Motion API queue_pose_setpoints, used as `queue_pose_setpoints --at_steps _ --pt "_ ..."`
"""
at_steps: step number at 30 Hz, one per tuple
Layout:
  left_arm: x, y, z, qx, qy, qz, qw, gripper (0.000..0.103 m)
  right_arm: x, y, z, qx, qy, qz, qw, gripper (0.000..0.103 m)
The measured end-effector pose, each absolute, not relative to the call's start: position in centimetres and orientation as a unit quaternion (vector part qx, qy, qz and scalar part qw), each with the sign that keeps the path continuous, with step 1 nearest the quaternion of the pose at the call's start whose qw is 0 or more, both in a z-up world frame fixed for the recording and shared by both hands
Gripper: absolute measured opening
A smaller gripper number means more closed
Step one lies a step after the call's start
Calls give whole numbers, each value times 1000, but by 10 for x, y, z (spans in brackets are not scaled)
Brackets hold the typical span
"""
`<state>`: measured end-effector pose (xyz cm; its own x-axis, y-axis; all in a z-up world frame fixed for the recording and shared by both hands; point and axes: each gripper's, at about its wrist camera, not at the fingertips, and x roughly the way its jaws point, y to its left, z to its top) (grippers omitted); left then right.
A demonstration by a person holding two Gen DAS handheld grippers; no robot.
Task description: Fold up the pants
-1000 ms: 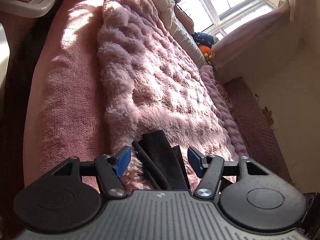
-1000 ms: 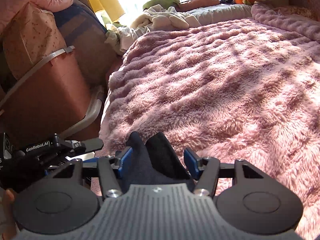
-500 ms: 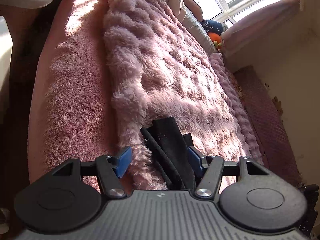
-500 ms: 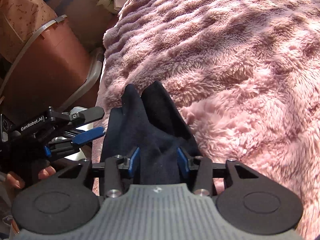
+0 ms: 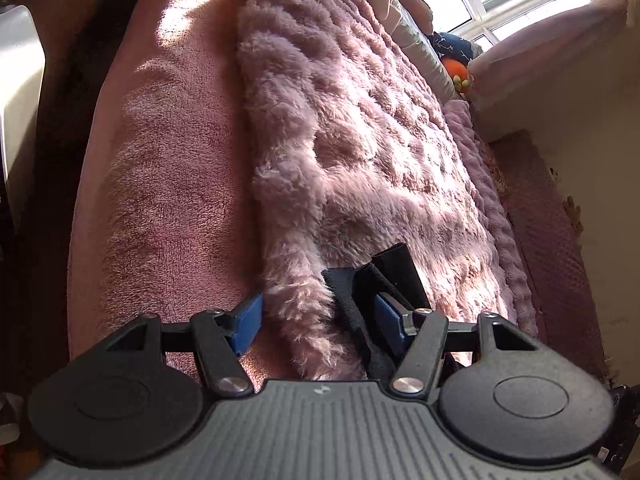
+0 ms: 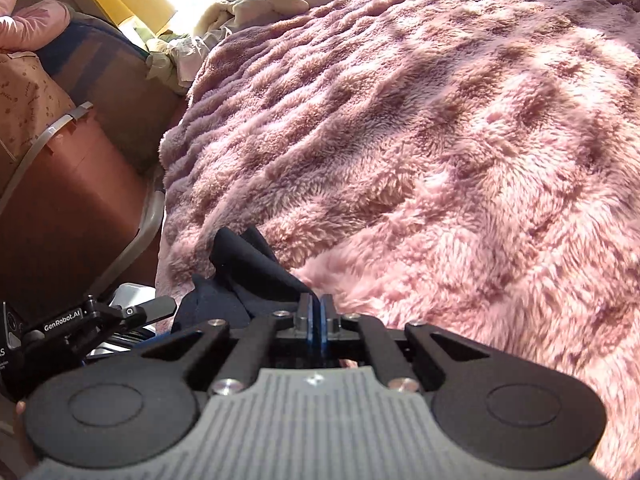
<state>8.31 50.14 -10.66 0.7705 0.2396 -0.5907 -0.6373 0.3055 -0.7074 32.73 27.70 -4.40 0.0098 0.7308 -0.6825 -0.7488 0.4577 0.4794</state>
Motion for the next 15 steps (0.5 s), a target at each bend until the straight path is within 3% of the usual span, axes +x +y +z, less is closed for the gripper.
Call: queue_pose_setpoints --at_steps 2,3,4,5,6,11,12,15 --pt "86 500 -106 -522 191 269 786 71 327 280 -46 -19 484 523 701 3" --pt "87 500 -106 -524 191 264 787 71 325 280 -45 -27 479 518 708 11" --pt "88 499 -106 -526 189 259 787 71 323 279 -42 -28 471 511 719 41" --pt "88 499 -106 -529 188 259 786 71 321 278 -39 -23 463 508 727 56" --pt "87 500 -107 -532 185 257 785 71 318 274 -33 0 442 518 732 65" --pt "89 503 -123 -609 156 168 759 69 307 282 -23 -8 432 551 714 62" --pt "90 503 -126 -623 147 153 753 67 307 281 -26 -7 436 546 715 57" --pt "93 499 -122 -621 131 138 760 61 316 271 -37 27 460 523 717 25"
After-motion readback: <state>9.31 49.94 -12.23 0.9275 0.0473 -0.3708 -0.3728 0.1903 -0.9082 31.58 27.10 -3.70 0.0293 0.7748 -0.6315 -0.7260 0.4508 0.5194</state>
